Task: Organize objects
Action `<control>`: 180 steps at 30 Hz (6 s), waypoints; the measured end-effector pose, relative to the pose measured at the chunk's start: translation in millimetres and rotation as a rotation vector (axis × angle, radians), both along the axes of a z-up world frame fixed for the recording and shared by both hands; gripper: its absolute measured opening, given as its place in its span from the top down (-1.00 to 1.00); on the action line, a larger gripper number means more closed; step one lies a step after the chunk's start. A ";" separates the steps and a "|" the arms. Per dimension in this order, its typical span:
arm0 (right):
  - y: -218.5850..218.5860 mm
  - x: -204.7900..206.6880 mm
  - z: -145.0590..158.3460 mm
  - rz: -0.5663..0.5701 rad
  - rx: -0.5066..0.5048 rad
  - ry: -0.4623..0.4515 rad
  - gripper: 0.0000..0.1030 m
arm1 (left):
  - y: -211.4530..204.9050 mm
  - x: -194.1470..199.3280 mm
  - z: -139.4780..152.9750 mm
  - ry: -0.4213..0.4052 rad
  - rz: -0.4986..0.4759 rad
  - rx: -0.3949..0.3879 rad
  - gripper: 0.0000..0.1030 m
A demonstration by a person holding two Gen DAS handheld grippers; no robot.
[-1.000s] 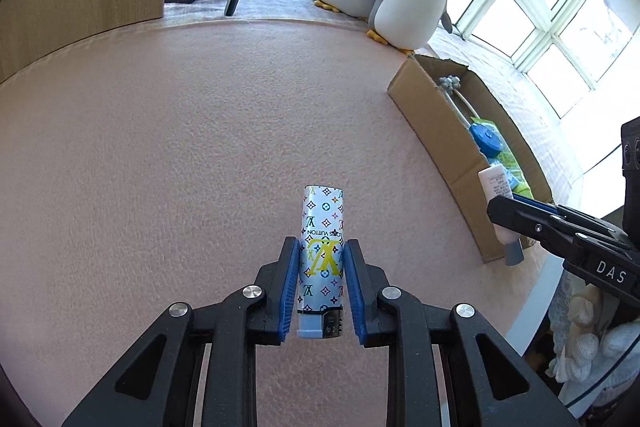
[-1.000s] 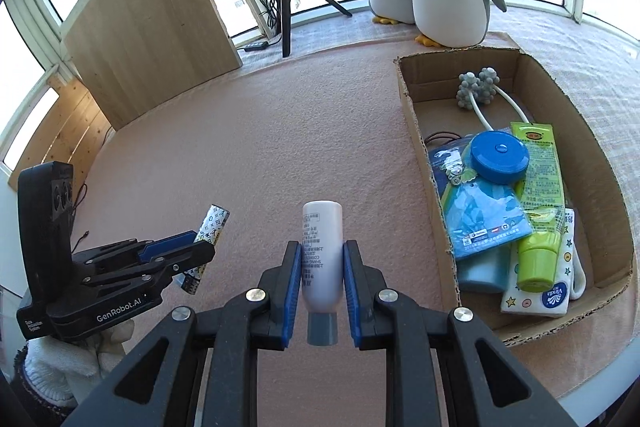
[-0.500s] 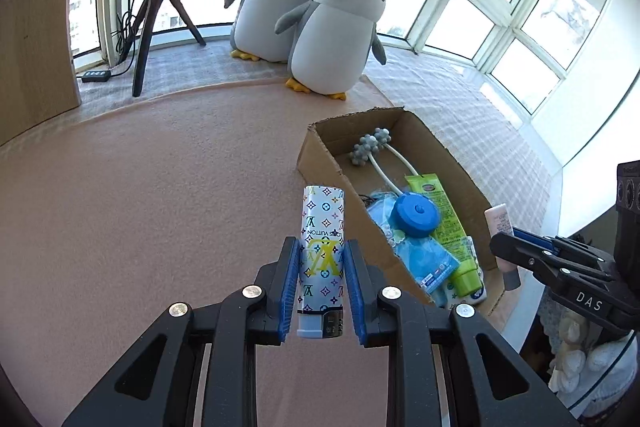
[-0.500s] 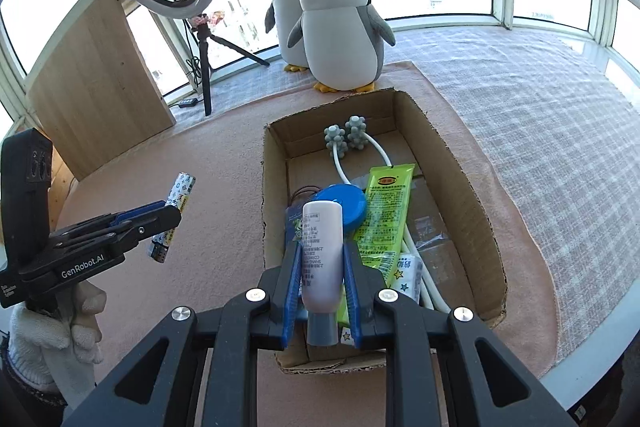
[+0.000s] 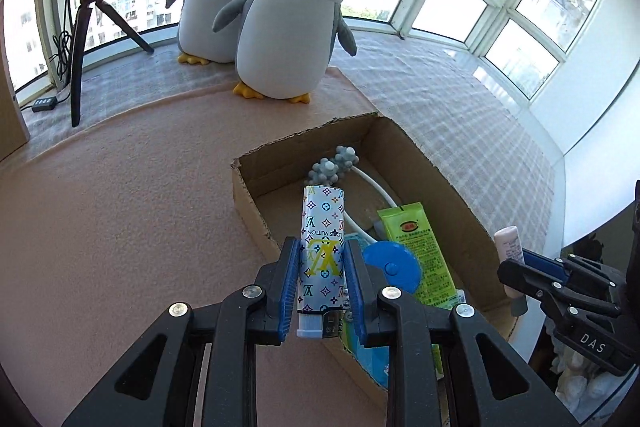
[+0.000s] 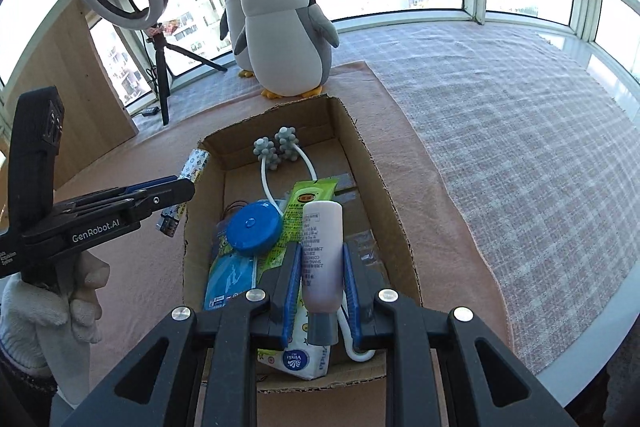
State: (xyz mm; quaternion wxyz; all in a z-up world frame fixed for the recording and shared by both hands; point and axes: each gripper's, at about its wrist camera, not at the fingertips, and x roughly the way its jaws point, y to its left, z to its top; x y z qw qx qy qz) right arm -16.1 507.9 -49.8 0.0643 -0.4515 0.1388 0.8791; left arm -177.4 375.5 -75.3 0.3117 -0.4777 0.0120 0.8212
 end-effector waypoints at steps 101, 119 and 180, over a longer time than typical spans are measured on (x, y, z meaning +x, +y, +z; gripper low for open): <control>-309.2 -23.9 16.2 0.328 -0.003 0.061 -0.35 | -386.9 123.1 40.7 0.091 0.551 -0.115 -0.91; -308.0 -27.8 8.8 0.336 -0.010 0.039 -0.36 | -384.0 119.7 33.0 0.079 0.553 -0.130 -0.91; -301.1 -43.1 -26.1 0.293 -0.013 -0.061 -0.38 | -391.2 101.6 -18.8 0.000 0.575 -0.180 -0.96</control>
